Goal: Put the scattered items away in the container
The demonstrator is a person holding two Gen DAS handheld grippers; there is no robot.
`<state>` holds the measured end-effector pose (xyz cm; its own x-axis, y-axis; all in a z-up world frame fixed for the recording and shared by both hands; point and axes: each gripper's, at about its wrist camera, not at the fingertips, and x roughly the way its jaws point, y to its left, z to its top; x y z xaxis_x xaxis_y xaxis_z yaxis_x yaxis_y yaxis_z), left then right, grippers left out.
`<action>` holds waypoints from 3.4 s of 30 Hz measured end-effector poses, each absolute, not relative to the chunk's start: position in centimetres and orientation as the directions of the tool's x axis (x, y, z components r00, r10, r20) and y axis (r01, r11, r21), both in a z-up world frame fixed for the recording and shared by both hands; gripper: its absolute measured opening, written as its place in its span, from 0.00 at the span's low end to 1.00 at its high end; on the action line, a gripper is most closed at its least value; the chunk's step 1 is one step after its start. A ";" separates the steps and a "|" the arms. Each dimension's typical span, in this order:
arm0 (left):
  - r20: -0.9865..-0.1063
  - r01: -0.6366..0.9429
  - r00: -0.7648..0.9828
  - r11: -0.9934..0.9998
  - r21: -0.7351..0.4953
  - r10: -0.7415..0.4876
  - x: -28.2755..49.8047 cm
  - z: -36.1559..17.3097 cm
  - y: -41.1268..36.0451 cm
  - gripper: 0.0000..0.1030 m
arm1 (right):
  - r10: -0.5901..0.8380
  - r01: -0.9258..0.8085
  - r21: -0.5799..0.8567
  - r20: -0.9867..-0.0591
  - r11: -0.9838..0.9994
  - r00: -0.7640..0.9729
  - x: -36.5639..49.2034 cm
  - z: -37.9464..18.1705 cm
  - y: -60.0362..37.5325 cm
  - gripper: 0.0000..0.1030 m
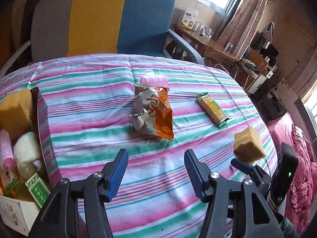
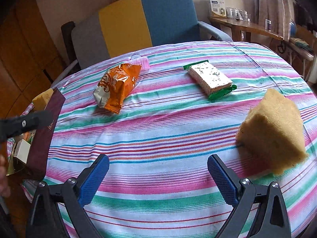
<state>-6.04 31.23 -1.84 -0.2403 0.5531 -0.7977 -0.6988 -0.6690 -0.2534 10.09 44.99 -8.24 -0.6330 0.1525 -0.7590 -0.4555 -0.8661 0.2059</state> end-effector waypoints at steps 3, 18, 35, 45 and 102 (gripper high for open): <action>-0.802 -0.709 -0.241 -0.664 -0.240 0.547 -7.6 -2.0 33.4 0.63 | 0.159 -0.458 0.202 -0.757 -0.866 -0.634 9.9 -9.0 45.5 0.98; -0.877 -0.717 -0.244 -0.686 -0.124 0.413 -13.2 -5.3 41.9 0.65 | 0.149 -0.414 0.230 -0.695 -0.881 -0.703 10.2 -9.9 45.8 1.00; -0.863 -0.735 -0.243 -0.665 -0.135 0.444 -9.1 -6.4 37.8 0.62 | 0.128 -0.399 0.269 -0.669 -0.877 -0.732 10.4 -9.9 46.3 1.00; -0.841 -0.728 -0.270 -0.671 -0.140 0.469 -1.7 -6.2 28.7 0.63 | 0.148 -0.405 0.212 -0.704 -0.890 -0.695 9.8 -10.0 45.8 1.00; -0.786 -0.772 -0.426 -0.633 0.057 0.449 2.4 -8.0 27.0 0.82 | 0.078 -0.265 0.074 -0.850 -0.961 -0.522 2.7 -8.8 45.1 0.62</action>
<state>2.42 27.03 -7.99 -0.4258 0.4485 -0.7858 -0.7719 -0.6332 0.0568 2.71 45.13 -8.79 -0.5217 0.0783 -0.8495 -0.2647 -0.9615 0.0740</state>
